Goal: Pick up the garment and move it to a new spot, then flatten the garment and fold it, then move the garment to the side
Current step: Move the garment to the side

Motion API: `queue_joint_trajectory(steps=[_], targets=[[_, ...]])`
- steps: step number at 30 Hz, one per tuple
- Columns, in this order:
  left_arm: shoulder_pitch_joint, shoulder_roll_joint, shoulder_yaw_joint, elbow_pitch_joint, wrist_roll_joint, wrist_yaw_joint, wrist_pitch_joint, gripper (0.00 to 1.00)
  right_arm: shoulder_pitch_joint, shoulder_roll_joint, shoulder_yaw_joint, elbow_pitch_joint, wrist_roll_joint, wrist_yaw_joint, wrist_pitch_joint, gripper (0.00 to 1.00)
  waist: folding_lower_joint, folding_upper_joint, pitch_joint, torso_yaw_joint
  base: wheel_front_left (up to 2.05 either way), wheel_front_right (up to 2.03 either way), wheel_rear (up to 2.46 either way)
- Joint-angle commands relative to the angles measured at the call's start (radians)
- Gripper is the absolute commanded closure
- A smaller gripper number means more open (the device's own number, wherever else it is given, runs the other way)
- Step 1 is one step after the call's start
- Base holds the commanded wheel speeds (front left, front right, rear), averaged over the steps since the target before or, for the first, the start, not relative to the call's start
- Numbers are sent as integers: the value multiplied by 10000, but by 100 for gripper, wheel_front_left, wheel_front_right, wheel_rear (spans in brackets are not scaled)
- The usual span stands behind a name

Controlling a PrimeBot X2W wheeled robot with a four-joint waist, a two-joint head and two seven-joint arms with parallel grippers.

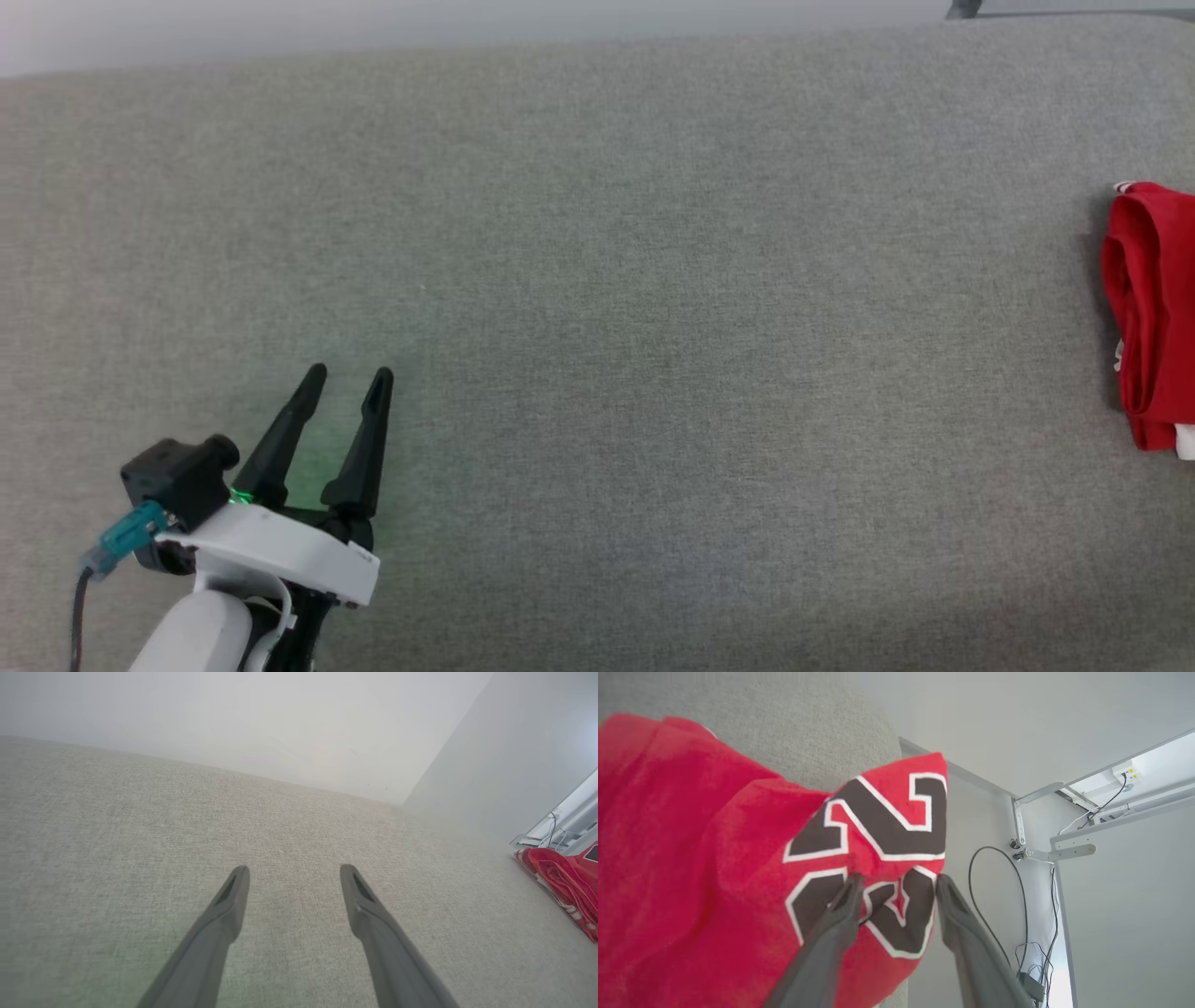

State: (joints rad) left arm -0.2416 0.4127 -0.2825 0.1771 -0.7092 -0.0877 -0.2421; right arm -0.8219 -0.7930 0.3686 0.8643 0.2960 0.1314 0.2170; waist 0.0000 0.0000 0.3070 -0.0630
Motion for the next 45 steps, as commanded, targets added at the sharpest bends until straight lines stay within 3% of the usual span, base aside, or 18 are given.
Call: queue_joint_trajectory(steps=[1,14,23,31,45], targets=[[-6,29,20,18,-6,-14,-16,0,-160,98,-69,127,-87,-15,-178,0,0,0,-131,84,0,0,0],[753,-82,144,182,-25,71,-147,0,189,1030,-339,804,-463,-15,-1947,0,0,0,-1636,537,0,0,0],[1855,19,466,173,-121,207,-193,0,1496,2289,-1353,441,-1059,-13,-3798,0,0,0,-3143,915,0,0,0],[2701,168,890,-96,-226,345,-214,0,3102,3294,-2557,-809,-1594,-15,-4647,0,0,0,-3770,1259,0,0,0],[3851,379,1601,-135,123,327,-228,0,6512,5160,-4394,-4145,-2764,-13,-4818,0,0,0,-4374,1724,0,0,0]])
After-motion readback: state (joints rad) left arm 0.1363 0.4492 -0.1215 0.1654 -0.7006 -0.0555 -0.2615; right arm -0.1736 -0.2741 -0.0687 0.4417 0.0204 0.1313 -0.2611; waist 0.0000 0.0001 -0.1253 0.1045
